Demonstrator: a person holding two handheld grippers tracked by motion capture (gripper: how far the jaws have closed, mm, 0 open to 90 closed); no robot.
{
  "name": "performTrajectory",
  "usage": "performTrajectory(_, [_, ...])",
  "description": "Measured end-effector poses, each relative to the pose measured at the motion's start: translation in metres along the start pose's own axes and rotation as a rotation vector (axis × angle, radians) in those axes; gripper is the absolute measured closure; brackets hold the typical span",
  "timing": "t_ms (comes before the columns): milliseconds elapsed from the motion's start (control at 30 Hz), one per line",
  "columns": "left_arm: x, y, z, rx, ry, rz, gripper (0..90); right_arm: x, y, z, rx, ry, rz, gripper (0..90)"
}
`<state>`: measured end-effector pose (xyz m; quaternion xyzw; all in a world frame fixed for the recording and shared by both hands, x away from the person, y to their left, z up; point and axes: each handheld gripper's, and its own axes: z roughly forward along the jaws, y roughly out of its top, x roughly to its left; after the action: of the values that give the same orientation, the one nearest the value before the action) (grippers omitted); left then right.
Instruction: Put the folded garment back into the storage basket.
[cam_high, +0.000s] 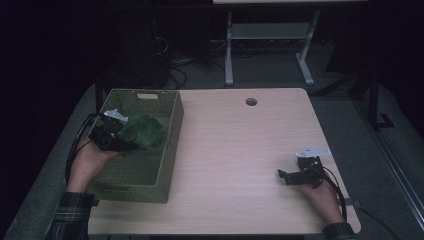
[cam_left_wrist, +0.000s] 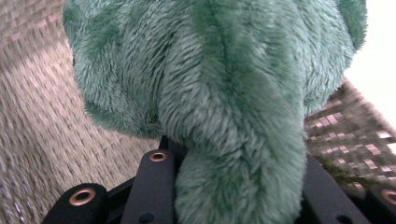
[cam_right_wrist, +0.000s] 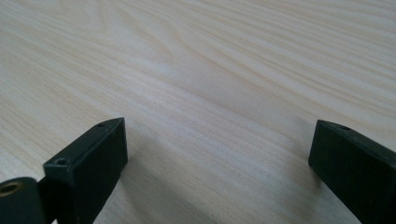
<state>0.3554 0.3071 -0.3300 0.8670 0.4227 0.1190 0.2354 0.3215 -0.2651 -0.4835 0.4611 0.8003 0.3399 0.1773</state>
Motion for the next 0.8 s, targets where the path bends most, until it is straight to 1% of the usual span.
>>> performTrajectory(200, [0.007, -0.014, 0.027, 0.052, 0.003, -0.021, 68.1, 0.0, 0.0, 0.0, 0.0, 0.0, 0.0, 4.1])
performTrajectory(367, [0.012, -0.023, 0.045, 0.079, 0.012, -0.032, 67.7, 0.0, 0.0, 0.0, 0.0, 0.0, -0.001, 4.1])
performTrajectory(400, [0.013, -0.025, 0.048, 0.075, 0.011, -0.035, 67.4, 0.0, 0.0, 0.0, 0.0, 0.0, -0.001, 4.1])
performTrajectory(500, [0.015, -0.029, 0.056, 0.074, -0.001, -0.038, 67.0, 0.0, 0.0, 0.0, 0.001, 0.0, 0.001, 4.1])
performTrajectory(567, [0.015, -0.031, 0.06, 0.081, -0.001, -0.036, 66.7, 0.0, 0.0, 0.0, 0.0, 0.0, 0.001, 4.1])
performTrajectory(633, [0.015, -0.031, 0.062, 0.089, -0.004, -0.032, 66.1, 0.0, 0.0, 0.0, 0.0, 0.0, 0.001, 4.1])
performTrajectory(733, [0.015, -0.032, 0.063, 0.088, -0.005, -0.039, 65.1, 0.0, 0.0, 0.0, 0.0, 0.0, 0.0, 4.1])
performTrajectory(800, [0.016, -0.032, 0.062, 0.084, -0.008, -0.042, 62.1, 0.0, 0.0, 0.0, 0.0, 0.0, 0.0, 4.1])
